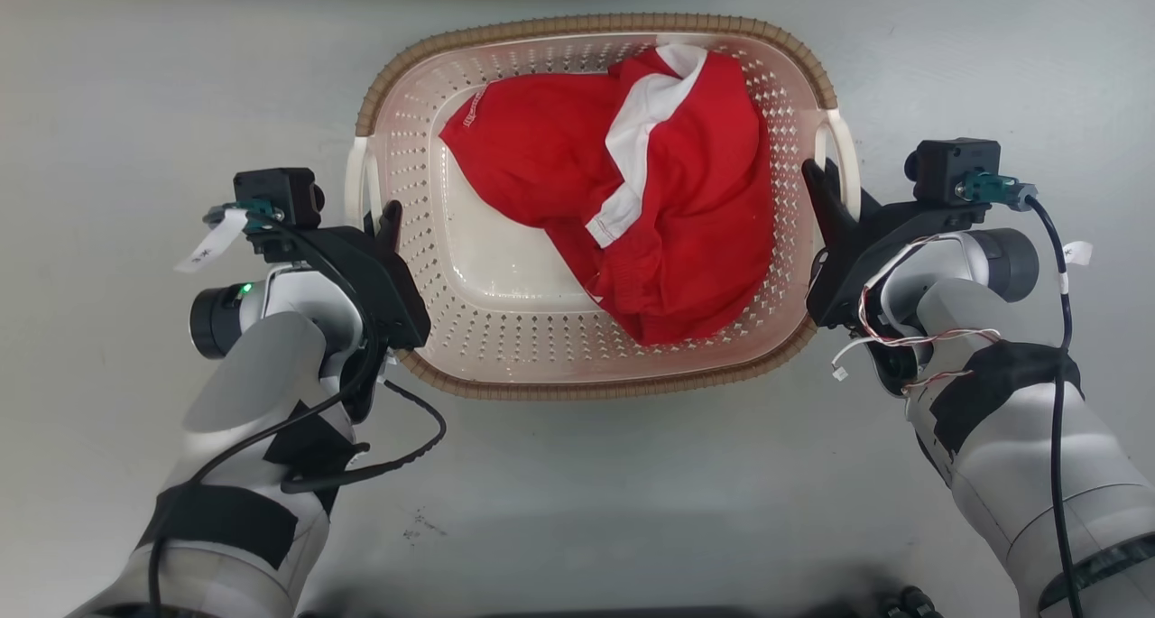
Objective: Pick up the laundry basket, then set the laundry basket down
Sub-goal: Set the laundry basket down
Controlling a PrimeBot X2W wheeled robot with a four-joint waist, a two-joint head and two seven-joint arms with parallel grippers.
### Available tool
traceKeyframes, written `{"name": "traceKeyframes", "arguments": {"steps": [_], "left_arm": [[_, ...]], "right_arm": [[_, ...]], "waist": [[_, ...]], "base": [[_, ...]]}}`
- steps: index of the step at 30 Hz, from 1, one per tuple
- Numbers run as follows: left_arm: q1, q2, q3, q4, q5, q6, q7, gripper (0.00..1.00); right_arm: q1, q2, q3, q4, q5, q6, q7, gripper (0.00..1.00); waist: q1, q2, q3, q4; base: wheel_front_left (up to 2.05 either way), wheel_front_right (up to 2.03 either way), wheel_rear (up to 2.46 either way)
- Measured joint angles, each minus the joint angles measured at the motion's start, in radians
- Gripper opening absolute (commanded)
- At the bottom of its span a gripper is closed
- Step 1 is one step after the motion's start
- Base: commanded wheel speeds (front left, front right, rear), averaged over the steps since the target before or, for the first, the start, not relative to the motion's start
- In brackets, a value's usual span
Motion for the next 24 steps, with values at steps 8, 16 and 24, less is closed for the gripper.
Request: {"name": "traceKeyframes", "arguments": {"steps": [8,16,24], "left_arm": [[-0.014,0.004,-0.003,0.018,0.000,-0.009,-0.017,0.00],[-0.024,0.006,-0.012,0.031,0.016,-0.017,-0.019,0.00],[-0.031,0.005,-0.018,0.038,0.016,-0.025,-0.022,0.23]], "right_arm": [[-0.009,0.002,0.000,0.015,0.000,0.001,-0.025,0.00],[-0.011,0.008,0.000,0.029,0.000,0.003,-0.039,0.00],[-0.013,0.009,0.006,0.039,0.000,0.003,-0.047,0.00]], "waist": [[-0.0003,-0.0003,0.018,-0.003],[-0.0003,-0.0003,0.021,-0.004],[0.0000,-0.0002,0.015,-0.001]], "base": [[0.00,0.00,0.00],[0.00,0.00,0.00],[0.00,0.00,0.00]]}}
